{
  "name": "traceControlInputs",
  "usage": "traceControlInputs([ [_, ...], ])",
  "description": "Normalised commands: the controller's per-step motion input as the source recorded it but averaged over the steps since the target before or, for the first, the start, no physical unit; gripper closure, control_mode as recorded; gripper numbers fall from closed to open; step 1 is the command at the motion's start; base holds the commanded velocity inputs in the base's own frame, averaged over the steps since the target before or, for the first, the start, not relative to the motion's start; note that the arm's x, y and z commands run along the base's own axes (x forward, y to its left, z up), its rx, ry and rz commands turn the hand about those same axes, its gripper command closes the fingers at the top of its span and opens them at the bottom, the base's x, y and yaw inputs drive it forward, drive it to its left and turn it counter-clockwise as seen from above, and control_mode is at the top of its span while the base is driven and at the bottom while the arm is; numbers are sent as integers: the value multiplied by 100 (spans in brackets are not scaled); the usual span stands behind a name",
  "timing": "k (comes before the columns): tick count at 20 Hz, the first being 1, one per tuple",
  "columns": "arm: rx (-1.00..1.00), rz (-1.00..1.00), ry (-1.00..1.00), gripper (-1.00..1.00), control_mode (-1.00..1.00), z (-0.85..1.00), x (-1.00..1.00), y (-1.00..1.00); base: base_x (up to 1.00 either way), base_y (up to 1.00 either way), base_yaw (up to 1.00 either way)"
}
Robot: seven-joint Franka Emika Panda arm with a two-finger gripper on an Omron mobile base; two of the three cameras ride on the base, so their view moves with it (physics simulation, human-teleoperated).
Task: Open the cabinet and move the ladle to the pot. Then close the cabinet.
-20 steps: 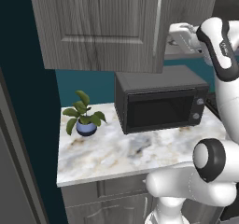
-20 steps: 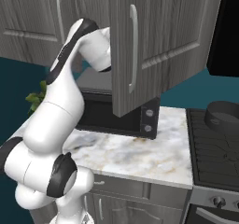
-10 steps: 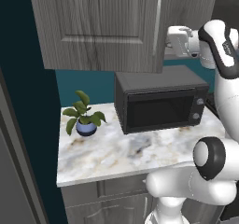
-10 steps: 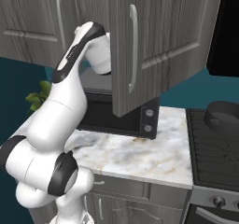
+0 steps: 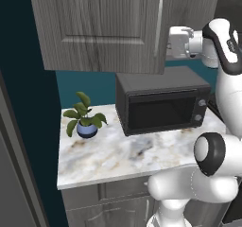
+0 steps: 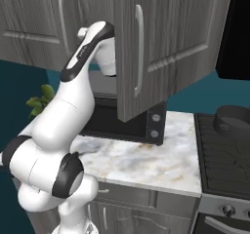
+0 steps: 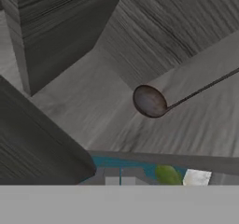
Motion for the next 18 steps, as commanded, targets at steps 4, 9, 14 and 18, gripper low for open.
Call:
traceControlInputs([
  [4, 4, 10, 0, 100, -100, 0, 14, 37, 0, 0, 0],
  [9, 3, 11, 0, 100, -100, 0, 1, 22, 0, 0, 0],
  [14, 0, 12, 0, 100, -100, 0, -12, 40, 0, 0, 0],
  [18, 0, 13, 0, 100, -100, 6, -45, 63, 0, 0, 0],
])
